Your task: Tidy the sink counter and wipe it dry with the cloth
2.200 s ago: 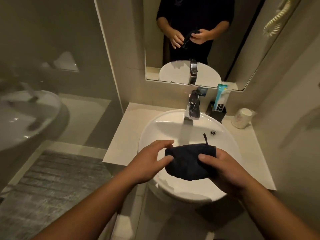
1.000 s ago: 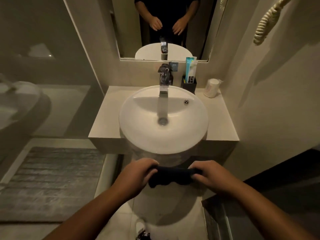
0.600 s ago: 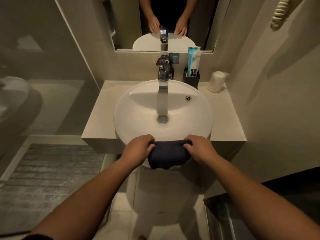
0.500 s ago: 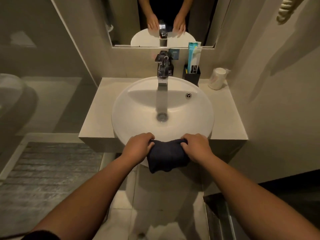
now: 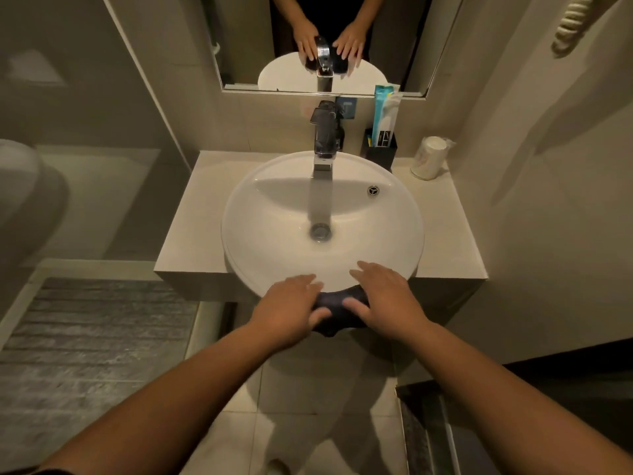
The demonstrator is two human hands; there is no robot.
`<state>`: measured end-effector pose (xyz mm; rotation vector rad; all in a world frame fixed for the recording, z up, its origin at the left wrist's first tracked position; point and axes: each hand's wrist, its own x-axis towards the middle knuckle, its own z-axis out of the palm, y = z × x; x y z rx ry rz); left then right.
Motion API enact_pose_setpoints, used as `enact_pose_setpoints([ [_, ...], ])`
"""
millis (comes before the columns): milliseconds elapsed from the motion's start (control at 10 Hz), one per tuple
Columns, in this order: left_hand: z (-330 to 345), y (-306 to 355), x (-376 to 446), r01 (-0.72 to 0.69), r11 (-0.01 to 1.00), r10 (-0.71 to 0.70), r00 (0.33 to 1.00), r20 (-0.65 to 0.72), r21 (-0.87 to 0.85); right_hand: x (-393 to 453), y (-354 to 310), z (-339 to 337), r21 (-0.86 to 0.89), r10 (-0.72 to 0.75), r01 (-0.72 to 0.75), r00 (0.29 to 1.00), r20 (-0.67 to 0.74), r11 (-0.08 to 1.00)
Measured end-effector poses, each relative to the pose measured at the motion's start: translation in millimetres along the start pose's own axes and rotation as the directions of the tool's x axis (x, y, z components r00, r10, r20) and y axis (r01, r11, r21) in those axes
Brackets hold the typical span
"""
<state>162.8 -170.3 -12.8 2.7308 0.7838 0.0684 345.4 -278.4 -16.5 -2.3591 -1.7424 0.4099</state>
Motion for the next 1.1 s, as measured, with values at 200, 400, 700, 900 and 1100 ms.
enact_pose_setpoints([
  [200, 19, 1, -5, 0.011, 0.99, -0.019, 0.998, 0.059, 0.138, -7, -1, 15, -0.147, -0.15, 0.169, 0.98, 0.134, 0.974],
  [400, 18, -2, -11, -0.016, 0.993, 0.012, 0.999, 0.04, 0.113, -11, -6, 17, -0.2, -0.123, 0.134, 0.99, 0.065, 0.971],
  [700, -10, 8, -46, -0.016, 0.998, 0.018, 0.999, -0.041, 0.064, -40, -37, -15, -0.112, -0.013, 0.011, 1.0, -0.018, 0.994],
  [900, -60, 34, -22, 0.167, 0.986, -0.147, 0.889, 0.434, -0.007, -25, -59, -63, -0.086, 0.096, -0.064, 0.884, 0.458, 0.994],
  [1100, -111, 49, -6, 0.38, 0.925, -0.203, 0.553, 0.808, -0.027, -10, -67, -110, -0.125, 0.17, -0.116, 0.685, 0.709, 0.985],
])
